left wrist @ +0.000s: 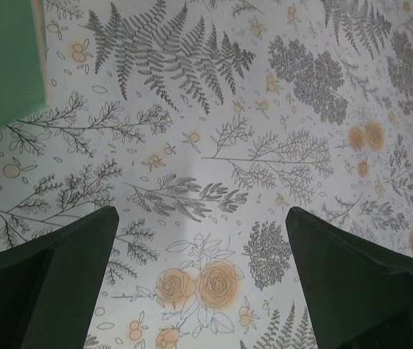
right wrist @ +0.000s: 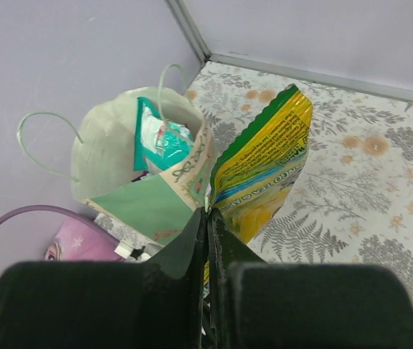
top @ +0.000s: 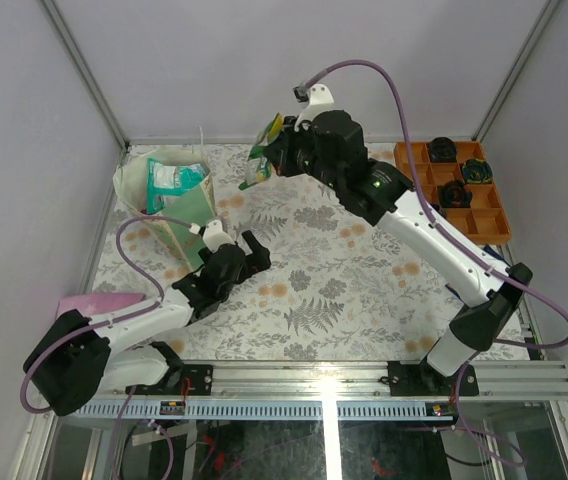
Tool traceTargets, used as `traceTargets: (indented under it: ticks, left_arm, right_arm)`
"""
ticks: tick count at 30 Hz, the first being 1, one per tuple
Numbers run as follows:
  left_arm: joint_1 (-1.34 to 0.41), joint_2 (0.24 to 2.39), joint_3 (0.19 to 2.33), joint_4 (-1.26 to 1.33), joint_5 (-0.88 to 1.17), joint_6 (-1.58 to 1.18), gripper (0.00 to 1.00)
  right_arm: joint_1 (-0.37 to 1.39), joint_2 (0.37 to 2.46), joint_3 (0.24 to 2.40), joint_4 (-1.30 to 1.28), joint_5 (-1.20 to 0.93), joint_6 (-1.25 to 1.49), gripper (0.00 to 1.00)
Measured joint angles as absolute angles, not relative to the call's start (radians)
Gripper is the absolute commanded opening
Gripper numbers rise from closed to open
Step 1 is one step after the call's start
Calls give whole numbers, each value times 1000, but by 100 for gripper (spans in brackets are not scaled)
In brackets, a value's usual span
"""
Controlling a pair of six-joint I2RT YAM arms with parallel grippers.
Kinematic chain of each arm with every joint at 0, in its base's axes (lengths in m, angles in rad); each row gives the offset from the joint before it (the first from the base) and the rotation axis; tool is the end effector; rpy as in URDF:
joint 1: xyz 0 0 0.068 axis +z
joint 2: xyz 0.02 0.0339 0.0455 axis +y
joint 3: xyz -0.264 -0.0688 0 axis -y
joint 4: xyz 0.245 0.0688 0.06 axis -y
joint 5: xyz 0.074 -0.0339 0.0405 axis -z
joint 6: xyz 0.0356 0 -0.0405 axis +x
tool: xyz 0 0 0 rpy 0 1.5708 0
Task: Place the snacks into the paper bag
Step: Place the snack in the paper bag.
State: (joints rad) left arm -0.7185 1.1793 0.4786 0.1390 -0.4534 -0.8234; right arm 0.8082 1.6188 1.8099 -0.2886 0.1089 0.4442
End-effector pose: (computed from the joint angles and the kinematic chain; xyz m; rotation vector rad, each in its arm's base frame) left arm 0.1871 -0.1429 0.1890 -0.3747 2.0689 -0.4575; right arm 0.2589 0.2653 0.4720 -0.2301 1.7250 0.8471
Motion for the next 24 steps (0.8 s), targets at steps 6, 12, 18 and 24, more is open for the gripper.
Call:
traceTargets:
  ticks: [6, 12, 18, 24]
  left_arm:
    - [-758, 1135, 447, 120, -453, -811, 100]
    - [-779, 1124, 428, 118, -453, -808, 100]
    - [-779, 1148, 428, 119, -453, -799, 100]
    - [-779, 1150, 428, 120, -453, -791, 100]
  right_arm:
    - [851, 1690, 1915, -310, 84, 432, 0]
    - [915, 1799, 2090, -322, 54, 399, 0]
    - [972, 1853, 2152, -292, -9, 361, 0]
    - [995, 1898, 2147, -196, -53, 307, 0]
